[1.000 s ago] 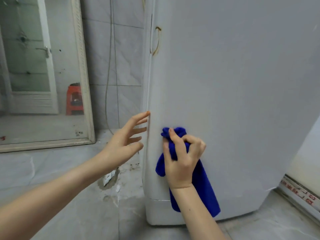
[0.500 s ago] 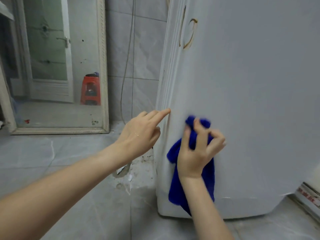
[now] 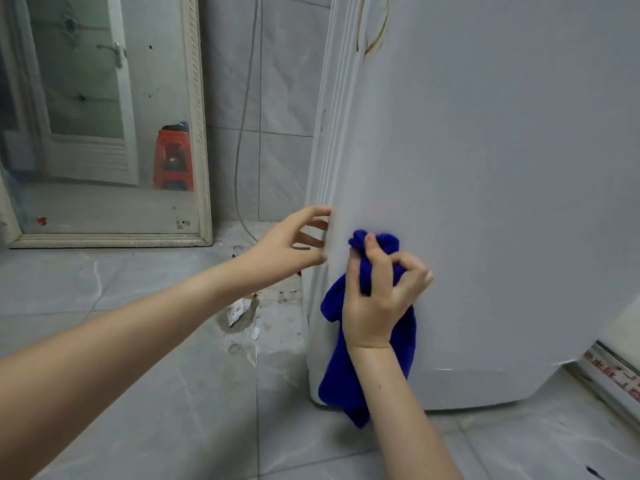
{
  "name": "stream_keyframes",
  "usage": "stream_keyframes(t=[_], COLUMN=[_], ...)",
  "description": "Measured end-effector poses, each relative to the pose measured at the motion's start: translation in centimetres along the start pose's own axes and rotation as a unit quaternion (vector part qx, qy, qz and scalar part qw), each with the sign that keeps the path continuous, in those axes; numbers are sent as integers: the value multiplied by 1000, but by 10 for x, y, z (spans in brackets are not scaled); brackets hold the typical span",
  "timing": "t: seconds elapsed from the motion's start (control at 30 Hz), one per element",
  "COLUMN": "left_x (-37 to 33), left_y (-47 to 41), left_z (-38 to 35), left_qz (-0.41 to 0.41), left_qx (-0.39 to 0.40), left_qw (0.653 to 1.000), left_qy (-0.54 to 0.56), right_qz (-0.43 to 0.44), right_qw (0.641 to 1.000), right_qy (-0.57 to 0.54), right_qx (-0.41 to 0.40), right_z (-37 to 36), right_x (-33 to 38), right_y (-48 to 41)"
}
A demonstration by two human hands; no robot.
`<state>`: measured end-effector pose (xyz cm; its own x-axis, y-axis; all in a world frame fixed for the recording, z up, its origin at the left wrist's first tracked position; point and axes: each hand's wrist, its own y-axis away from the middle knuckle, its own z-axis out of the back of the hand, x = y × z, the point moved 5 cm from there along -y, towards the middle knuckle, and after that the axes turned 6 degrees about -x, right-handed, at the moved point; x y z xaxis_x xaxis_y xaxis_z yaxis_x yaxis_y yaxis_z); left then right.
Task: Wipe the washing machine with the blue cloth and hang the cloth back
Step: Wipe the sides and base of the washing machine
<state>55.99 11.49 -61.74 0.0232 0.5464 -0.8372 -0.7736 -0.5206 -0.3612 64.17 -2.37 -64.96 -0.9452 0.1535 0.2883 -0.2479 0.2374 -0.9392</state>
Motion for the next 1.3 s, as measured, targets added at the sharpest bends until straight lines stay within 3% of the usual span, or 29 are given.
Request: stream_keyframes(t=[0.13,0.27,0.37,0.5,0.6,0.7,0.83,0.9,0.97,1.1,1.3], left_x=[4,6,9,16,30,41,43,44,45,55,85], left_y=[6,6,5,6,9,13,13,12,15,26,51], left_z=[-4,-7,-7,-8,-14,-19,-20,-21,-23,-33,-54], left_qz=[6,-6,-22,-19,20,62,74,73,73,96,154], left_qx=[-7,-39,-46,-64,-66,-55,-51,-50,-51,-68,-63], left_qw=[999,999,998,997,996,995,995,994,994,991,984], left_qy=[45,27,21,42,50,59,51,58,66,70,58], right_qz=[-82,-165,-147,-99,-230,-307,-248,-194,-198,-432,-478], right_qw=[995,985,984,995,972,952,968,981,980,902,869], right_qy=[33,-27,-31,16,29,-7,-17,1,23,17,66], right_qx=[52,-44,-101,3,41,9,-41,-28,4,1,-109], right_z=[24,8,-2,12,32,28,8,7,16,42,64], right_x=[-18,-9,-9,-18,-32,-25,-13,-12,-19,-41,-87], right_y=[62,8,-26,39,104,99,51,54,83,149,125])
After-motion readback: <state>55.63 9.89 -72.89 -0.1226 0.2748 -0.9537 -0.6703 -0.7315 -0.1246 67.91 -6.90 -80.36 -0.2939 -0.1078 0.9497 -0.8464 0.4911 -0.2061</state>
